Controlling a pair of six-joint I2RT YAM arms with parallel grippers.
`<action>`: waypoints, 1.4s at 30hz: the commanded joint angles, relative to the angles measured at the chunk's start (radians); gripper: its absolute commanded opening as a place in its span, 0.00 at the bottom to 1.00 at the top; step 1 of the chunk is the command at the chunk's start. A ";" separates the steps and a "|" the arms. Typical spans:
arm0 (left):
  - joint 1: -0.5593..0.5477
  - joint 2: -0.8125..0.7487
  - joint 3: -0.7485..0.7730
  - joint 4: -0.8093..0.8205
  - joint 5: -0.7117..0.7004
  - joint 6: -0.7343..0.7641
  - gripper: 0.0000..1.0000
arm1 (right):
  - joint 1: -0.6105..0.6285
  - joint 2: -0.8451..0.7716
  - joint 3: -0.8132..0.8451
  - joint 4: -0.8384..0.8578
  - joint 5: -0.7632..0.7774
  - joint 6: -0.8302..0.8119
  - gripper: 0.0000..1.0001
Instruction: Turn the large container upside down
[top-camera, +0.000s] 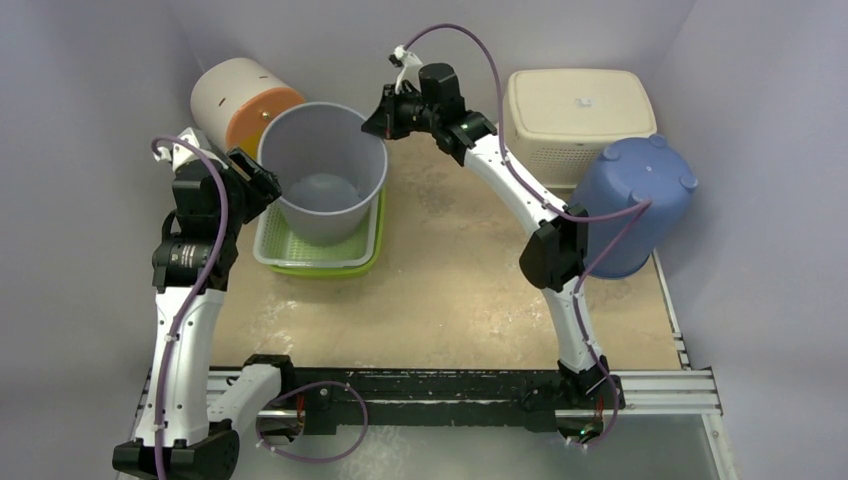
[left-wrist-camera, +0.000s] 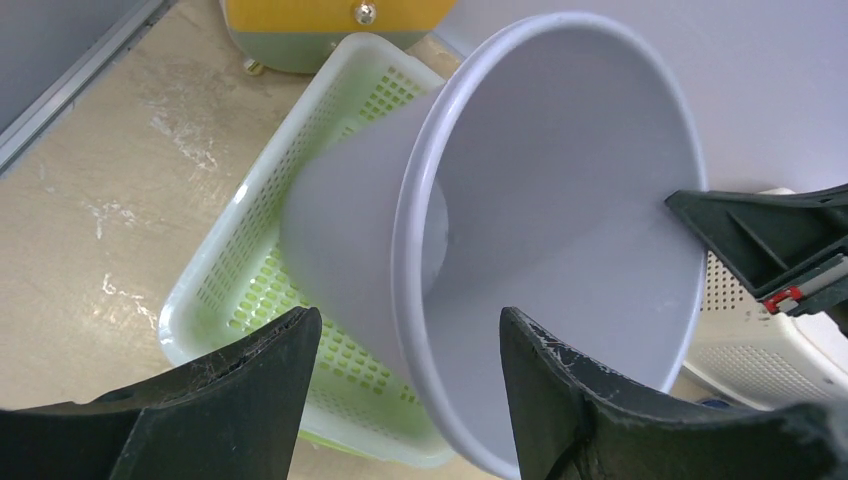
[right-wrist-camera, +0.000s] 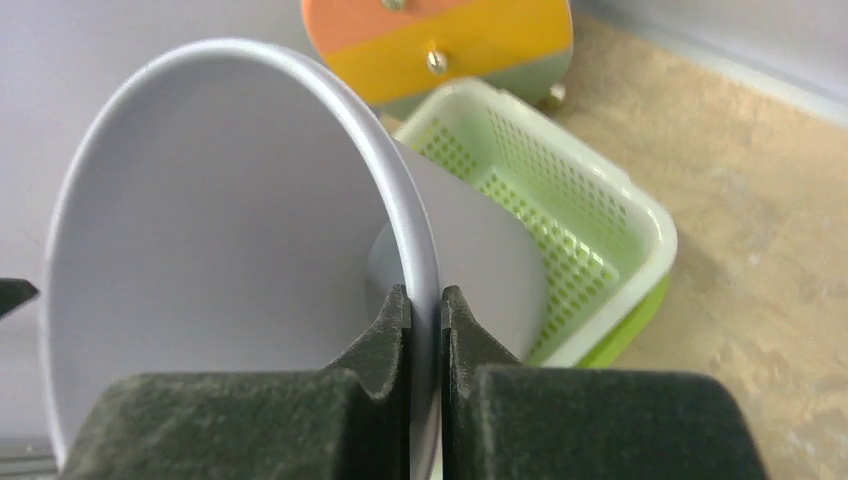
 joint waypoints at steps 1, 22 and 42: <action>0.006 -0.042 0.014 0.008 -0.034 0.029 0.66 | 0.013 0.022 -0.001 0.000 -0.006 -0.050 0.00; 0.006 -0.059 0.053 -0.016 -0.087 0.038 0.63 | -0.027 -0.326 -0.016 0.036 0.257 -0.338 0.00; 0.006 -0.060 0.036 -0.017 -0.075 0.036 0.63 | -0.062 -0.574 -0.387 0.224 0.793 -0.661 0.00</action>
